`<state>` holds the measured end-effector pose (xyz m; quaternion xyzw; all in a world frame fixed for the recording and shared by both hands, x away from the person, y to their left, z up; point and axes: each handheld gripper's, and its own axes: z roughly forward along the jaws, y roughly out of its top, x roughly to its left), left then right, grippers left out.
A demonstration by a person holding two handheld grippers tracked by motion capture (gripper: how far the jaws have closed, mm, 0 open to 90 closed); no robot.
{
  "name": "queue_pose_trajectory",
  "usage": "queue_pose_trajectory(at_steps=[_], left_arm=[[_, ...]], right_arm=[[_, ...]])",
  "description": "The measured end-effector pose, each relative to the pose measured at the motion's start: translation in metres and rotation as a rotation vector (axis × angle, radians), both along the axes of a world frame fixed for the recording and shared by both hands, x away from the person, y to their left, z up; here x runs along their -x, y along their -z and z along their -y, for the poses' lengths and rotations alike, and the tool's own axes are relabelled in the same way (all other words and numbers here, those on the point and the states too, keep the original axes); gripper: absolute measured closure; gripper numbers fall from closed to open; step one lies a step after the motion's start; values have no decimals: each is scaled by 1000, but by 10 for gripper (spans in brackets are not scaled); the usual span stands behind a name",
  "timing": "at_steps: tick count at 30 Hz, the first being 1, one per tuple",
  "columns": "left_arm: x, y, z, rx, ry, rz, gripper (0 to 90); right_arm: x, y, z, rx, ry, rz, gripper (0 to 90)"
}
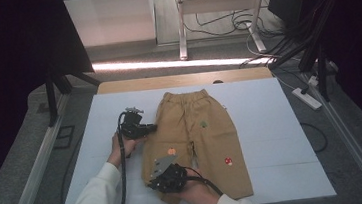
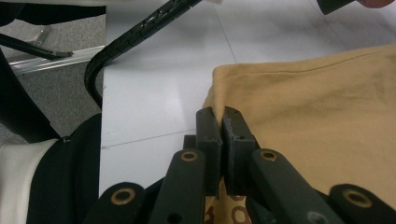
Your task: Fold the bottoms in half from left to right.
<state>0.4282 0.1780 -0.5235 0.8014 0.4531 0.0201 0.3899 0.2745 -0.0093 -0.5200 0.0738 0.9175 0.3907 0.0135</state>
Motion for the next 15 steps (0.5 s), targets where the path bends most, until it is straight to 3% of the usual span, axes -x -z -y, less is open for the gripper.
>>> queue_pose_trajectory(at_steps=[15], left_arm=[[4, -14, 3, 39, 13, 40, 849]], right_arm=[[4, -7, 15, -40, 13, 13, 870]])
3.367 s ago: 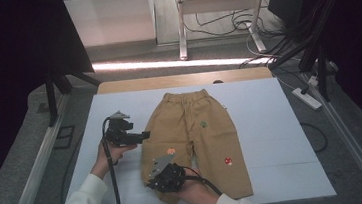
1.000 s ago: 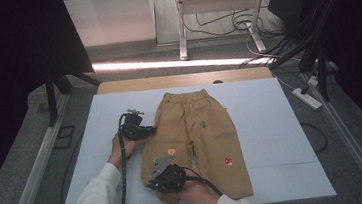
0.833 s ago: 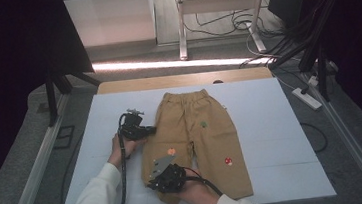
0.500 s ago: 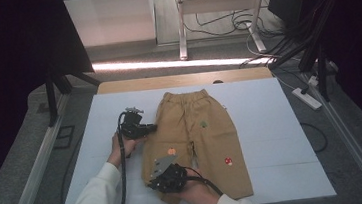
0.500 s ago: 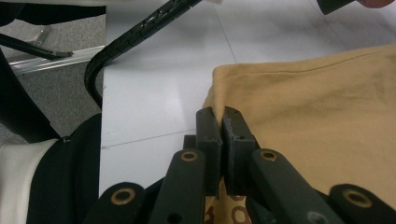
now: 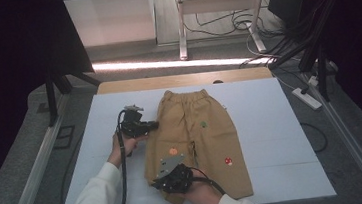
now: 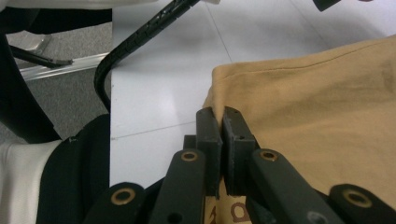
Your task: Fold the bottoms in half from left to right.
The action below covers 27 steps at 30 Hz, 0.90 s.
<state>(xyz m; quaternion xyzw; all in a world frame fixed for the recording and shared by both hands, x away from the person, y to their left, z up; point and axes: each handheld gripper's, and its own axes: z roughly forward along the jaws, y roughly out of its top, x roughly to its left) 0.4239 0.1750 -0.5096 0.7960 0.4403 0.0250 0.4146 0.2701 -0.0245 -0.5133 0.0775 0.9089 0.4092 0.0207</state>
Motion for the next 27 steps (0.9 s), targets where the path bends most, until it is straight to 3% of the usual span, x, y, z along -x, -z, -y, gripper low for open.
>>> queue_pose_trajectory(at_steps=[12, 27], left_arm=[[3, -10, -7, 27, -17, 24, 849], [6, -18, -20, 47, -43, 36, 850]], right_arm=[[1, -12, 3, -59, -5, 9, 870], [0, -18, -3, -97, -13, 7, 870]])
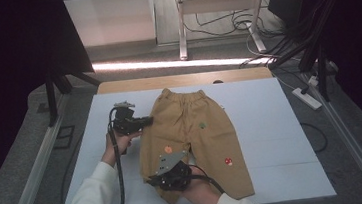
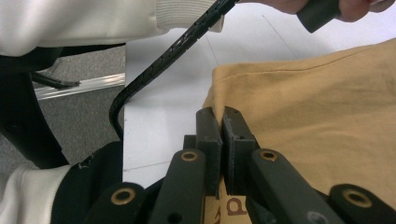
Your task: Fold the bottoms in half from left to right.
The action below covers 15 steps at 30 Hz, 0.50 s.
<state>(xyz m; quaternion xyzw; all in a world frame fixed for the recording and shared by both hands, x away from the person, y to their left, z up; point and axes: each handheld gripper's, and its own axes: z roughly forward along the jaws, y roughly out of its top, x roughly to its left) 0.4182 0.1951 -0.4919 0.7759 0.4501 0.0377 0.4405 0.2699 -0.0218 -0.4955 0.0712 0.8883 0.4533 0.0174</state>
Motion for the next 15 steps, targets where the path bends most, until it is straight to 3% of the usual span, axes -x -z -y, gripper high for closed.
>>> queue_pose_trajectory(at_steps=[8, 15], left_arm=[[1, -7, -12, 27, -16, 6, 850], [5, -16, -29, 71, -51, 19, 851]], right_arm=[[-2, -1, -3, -1, -1, -8, 870], [-6, -10, -13, -34, -17, -3, 871]])
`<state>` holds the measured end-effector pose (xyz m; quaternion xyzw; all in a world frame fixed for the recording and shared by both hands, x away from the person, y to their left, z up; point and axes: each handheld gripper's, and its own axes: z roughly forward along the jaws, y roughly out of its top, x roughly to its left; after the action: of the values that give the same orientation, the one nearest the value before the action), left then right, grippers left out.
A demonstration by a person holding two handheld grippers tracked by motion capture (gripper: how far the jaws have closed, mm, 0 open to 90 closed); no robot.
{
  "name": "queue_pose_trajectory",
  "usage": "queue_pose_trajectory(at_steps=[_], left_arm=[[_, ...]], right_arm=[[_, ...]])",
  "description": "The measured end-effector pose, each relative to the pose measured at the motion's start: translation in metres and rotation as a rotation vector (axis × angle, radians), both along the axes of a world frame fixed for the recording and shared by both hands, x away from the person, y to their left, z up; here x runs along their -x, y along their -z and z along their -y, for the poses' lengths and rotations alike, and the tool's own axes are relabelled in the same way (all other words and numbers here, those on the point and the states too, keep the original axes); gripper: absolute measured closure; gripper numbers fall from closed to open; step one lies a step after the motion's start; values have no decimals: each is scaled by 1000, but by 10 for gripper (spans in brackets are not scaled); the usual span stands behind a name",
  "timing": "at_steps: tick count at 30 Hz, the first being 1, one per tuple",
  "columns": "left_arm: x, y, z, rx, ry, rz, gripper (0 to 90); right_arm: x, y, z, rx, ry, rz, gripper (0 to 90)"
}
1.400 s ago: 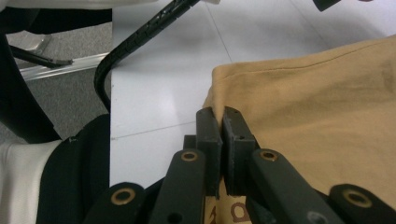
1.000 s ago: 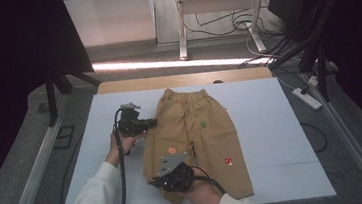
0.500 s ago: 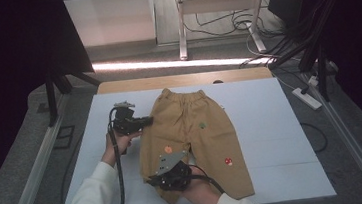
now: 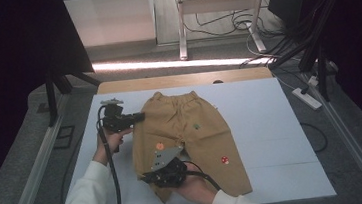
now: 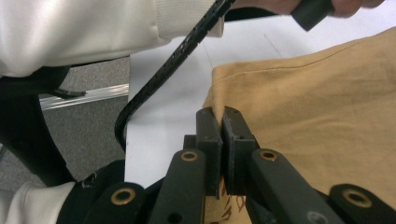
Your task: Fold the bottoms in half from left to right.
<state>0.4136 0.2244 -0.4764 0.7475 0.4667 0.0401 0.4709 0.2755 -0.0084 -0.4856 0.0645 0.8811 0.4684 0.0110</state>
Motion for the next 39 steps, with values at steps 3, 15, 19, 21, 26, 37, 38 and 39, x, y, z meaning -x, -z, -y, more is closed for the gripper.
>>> queue_pose_trajectory(at_steps=[3, 15, 19, 21, 26, 37, 38, 39], left_arm=[[0, 0, -5, 5, -7, -3, 851], [4, -7, -10, 18, -22, 10, 850], [2, -5, -4, 19, -18, 7, 850], [2, -6, -1, 17, -13, 9, 850], [1, -6, 8, 14, 3, 17, 849], [3, -7, 23, 14, 26, 31, 849], [3, -7, 24, 14, 28, 32, 849], [3, -7, 24, 14, 28, 32, 849]], right_arm=[[-1, -2, -2, -8, -5, 6, 871], [-2, -10, 3, -24, -5, 13, 871], [-3, -9, 11, -16, 9, 19, 871], [-3, -8, 16, -18, 16, 18, 871], [-2, -7, 27, -10, 36, 15, 871], [2, -8, 50, -30, 65, 14, 872], [2, -8, 51, -34, 67, 13, 872], [3, -8, 52, -36, 68, 12, 872]])
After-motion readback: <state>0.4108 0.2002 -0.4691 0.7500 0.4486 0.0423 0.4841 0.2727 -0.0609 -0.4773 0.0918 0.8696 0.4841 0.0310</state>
